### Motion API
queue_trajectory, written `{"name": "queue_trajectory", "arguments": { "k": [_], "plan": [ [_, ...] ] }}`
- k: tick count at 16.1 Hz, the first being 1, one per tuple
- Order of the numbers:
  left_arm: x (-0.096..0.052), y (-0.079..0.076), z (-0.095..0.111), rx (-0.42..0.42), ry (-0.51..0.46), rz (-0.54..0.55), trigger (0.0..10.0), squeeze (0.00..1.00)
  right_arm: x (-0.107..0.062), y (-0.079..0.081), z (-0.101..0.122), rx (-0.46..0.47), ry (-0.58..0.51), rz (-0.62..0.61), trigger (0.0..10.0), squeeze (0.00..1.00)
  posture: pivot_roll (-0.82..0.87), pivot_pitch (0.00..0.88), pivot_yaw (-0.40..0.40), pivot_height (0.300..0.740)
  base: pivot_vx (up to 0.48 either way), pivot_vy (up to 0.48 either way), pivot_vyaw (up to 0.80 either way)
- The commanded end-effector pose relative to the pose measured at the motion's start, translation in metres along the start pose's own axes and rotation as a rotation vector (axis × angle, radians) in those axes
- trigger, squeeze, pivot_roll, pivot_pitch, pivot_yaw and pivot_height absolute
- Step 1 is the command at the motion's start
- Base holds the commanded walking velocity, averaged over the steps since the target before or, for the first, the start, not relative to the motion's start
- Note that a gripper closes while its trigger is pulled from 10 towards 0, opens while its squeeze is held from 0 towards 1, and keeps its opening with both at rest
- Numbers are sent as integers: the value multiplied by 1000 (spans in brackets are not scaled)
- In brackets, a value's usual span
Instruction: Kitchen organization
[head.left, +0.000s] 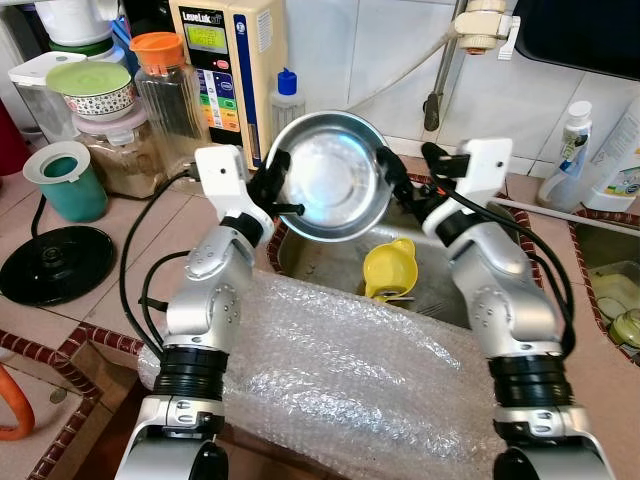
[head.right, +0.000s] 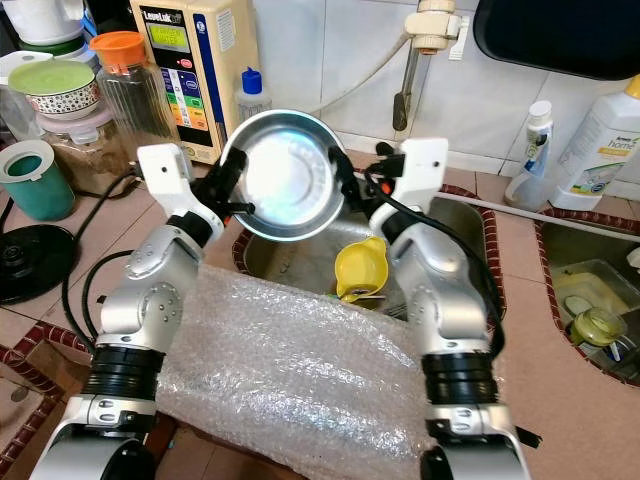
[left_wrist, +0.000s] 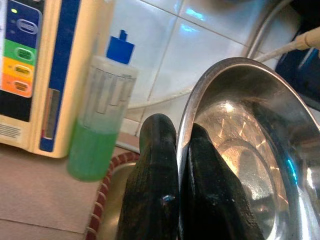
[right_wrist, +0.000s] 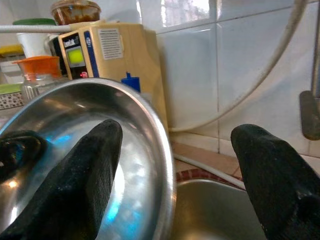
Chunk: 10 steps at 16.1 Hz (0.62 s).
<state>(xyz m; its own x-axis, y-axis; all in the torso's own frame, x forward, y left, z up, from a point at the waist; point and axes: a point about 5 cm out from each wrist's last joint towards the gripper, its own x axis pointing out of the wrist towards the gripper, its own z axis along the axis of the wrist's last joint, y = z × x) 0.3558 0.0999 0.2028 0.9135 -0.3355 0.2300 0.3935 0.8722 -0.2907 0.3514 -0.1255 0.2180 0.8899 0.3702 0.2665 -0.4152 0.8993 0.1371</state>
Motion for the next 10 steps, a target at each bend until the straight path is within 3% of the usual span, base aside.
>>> {"name": "queue_trajectory", "arguments": {
  "k": [1, 5, 6, 7, 10],
  "plan": [
    [1, -6, 5, -3, -18, -39, 0, 0, 2, -2, 1, -3, -9, -9, 10000, 0, 51, 0, 23, 740, 0, 0, 0],
    [1, -8, 6, -13, -17, -55, 0, 0, 0, -5, -18, 73, 68, -34, 10000, 0, 51, 0, 24, 740, 0, 0, 0],
    [0, -10, 7, -16, -20, -64, 0, 0, -1, -8, -23, 84, 93, -54, 4549, 0, 51, 0, 24, 740, 0, 0, 0],
    [0, -10, 8, -18, -23, -71, 0, 0, -2, -13, -25, 100, 101, -86, 0, 0, 51, 0, 24, 740, 0, 0, 0],
    [-1, -11, 8, -21, -20, -91, 0, 0, 0, -19, -26, 100, 112, -119, 0, 0, 53, 0, 24, 740, 0, 0, 0]
  ]
}}
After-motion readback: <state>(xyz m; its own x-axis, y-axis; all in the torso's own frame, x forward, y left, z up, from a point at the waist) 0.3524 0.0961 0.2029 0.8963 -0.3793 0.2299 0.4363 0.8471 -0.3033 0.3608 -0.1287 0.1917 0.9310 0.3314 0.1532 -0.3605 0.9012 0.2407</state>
